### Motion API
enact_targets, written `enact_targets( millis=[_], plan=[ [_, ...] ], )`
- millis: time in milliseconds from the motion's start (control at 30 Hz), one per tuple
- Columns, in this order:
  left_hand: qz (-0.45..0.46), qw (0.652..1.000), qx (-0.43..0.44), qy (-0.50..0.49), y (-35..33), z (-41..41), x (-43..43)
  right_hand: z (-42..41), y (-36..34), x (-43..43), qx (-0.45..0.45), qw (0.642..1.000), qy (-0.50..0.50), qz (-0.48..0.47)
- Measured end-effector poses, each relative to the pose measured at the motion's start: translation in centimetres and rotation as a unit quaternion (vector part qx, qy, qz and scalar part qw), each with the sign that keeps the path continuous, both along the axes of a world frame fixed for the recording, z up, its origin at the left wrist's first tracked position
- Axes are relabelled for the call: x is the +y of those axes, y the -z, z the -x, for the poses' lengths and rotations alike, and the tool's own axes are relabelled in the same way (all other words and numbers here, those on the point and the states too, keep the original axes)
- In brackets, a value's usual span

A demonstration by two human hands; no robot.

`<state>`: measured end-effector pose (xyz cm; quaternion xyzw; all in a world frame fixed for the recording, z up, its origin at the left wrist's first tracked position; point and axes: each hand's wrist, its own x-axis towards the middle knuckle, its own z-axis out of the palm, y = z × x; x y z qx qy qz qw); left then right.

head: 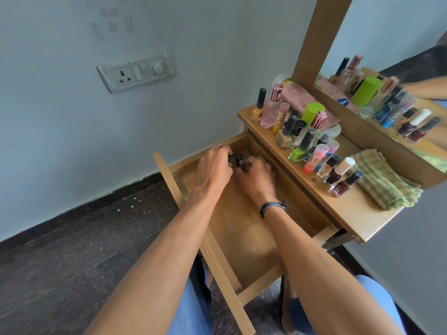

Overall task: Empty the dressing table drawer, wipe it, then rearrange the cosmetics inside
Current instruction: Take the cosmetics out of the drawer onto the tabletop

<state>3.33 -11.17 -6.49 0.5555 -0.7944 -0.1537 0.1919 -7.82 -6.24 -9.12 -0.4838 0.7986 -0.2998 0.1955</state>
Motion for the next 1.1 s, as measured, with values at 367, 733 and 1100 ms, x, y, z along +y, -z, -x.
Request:
enact_targets(
  millis=[367,733,1100],
  plan=[
    [-0.045,0.999,-0.004,-0.026,0.0,0.3,-0.1,-1.0,-6.3,11.6,0.057,0.993,0.035,0.101],
    [-0.005,0.973,0.226,0.042,-5.3,1.8,7.8,6.8,-9.1,20.1,0.060,0.957,0.216,0.184],
    [0.023,0.946,0.293,0.137,-6.7,6.7,14.2,7.8,-7.6,20.0,0.060,0.954,0.225,0.187]
  ],
)
